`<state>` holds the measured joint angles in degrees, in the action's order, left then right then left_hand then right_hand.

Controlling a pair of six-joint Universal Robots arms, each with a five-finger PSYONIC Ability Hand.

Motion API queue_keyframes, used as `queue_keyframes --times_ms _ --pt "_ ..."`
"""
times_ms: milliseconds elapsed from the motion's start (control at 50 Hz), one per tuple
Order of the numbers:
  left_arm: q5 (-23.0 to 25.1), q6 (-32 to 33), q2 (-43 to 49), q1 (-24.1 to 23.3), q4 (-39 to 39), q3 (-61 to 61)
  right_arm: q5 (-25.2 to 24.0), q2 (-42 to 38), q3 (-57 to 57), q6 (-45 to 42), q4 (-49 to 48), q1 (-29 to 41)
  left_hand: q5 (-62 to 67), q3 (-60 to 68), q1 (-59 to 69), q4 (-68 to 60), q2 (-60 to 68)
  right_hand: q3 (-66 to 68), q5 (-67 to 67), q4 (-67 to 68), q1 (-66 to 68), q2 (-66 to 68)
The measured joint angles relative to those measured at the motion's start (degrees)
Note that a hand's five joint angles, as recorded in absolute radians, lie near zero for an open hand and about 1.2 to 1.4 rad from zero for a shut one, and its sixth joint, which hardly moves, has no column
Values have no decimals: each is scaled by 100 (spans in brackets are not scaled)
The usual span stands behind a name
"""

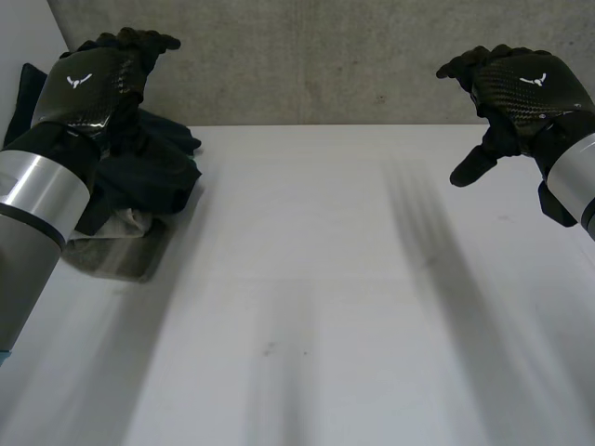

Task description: Fold the laundry.

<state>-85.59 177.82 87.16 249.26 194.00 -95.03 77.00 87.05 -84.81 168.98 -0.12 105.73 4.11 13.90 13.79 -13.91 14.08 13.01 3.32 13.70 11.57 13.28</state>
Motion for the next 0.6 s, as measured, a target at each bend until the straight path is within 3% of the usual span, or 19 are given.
queue_keyframes --times_ms 340,600 --pt "91 248 544 162 433 420 0 -21 0 -36 -3 -9 -156 -191 -213 234 -233 -81 -6 -49 -21 -79" --pt "391 2191 3198 1332 1262 2165 -1 -68 -21 -105 0 -4 -157 -191 -213 234 -233 -81 -6 -49 -21 -79"
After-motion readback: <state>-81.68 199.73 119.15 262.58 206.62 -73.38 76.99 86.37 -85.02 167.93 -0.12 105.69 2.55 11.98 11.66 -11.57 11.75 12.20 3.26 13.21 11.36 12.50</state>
